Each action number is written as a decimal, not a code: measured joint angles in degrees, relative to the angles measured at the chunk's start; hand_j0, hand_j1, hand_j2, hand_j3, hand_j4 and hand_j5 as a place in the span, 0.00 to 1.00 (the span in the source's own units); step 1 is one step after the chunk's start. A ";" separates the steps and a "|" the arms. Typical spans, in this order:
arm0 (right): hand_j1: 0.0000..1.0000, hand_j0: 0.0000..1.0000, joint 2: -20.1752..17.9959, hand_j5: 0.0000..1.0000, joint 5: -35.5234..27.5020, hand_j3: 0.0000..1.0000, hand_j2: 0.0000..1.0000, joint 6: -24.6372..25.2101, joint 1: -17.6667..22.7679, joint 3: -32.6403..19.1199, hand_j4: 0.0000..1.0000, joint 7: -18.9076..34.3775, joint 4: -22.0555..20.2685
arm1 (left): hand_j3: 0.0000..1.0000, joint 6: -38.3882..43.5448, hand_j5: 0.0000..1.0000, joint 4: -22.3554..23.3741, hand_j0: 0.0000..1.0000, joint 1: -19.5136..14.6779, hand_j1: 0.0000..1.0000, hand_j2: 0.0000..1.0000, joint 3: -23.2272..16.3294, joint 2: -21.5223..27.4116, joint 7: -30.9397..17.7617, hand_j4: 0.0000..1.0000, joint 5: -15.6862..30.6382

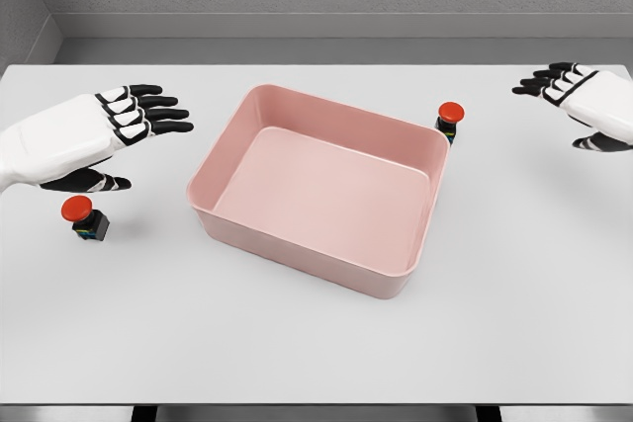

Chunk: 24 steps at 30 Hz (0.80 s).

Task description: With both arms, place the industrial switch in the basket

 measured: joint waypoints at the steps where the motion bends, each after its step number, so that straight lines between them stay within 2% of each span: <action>1: 1.00 1.00 0.00 1.00 0.04 1.00 1.00 0.00 -0.09 0.00 1.00 0.02 0.03 | 1.00 0.00 1.00 0.02 1.00 0.00 1.00 1.00 0.00 0.03 -0.01 1.00 0.00; 3: 1.00 1.00 0.27 1.00 0.08 1.00 1.00 0.00 -0.53 -0.09 1.00 0.04 0.08 | 1.00 0.00 1.00 0.05 1.00 -1.13 1.00 1.00 0.01 0.35 -0.49 1.00 0.04; 5: 1.00 1.00 1.43 1.00 0.28 1.00 1.00 0.00 -1.67 -0.15 1.00 0.10 0.11 | 1.00 -0.01 1.00 0.03 1.00 -3.67 1.00 1.00 0.01 1.88 -3.79 1.00 0.42; 7: 1.00 1.00 3.06 1.00 0.68 1.00 1.00 0.00 -2.90 -0.15 1.00 0.21 0.12 | 1.00 -0.02 1.00 0.16 1.00 -6.34 1.00 1.00 -1.63 4.06 -7.34 1.00 0.69; 10: 1.00 1.00 5.86 1.00 2.02 1.00 1.00 0.00 -4.83 -0.09 1.00 0.28 0.20 | 1.00 -0.04 1.00 1.13 1.00 -6.67 1.00 1.00 -4.42 6.52 -10.68 1.00 0.80; 13: 1.00 1.00 8.28 1.00 4.21 1.00 1.00 0.00 -4.92 -0.01 1.00 0.67 0.28 | 1.00 0.84 1.00 1.50 1.00 -7.56 1.00 1.00 -5.24 7.85 -19.63 1.00 2.13; 16: 1.00 1.00 10.80 1.00 5.86 1.00 1.00 -0.01 -6.15 0.04 1.00 2.98 1.47 | 1.00 1.91 1.00 1.70 1.00 -7.55 1.00 1.00 -5.42 8.53 -24.71 1.00 2.83; 20: 1.00 1.00 13.94 1.00 7.53 1.00 1.00 -0.02 -6.77 0.11 1.00 6.20 4.04 | 1.00 4.69 1.00 1.95 1.00 -7.29 1.00 1.00 -5.91 8.37 -27.02 1.00 2.68; 24: 1.00 1.00 17.14 1.00 10.09 1.00 1.00 -0.03 -8.17 0.10 1.00 7.17 7.11 | 1.00 8.39 1.00 2.06 1.00 -7.21 1.00 1.00 -7.52 6.68 -27.45 1.00 0.14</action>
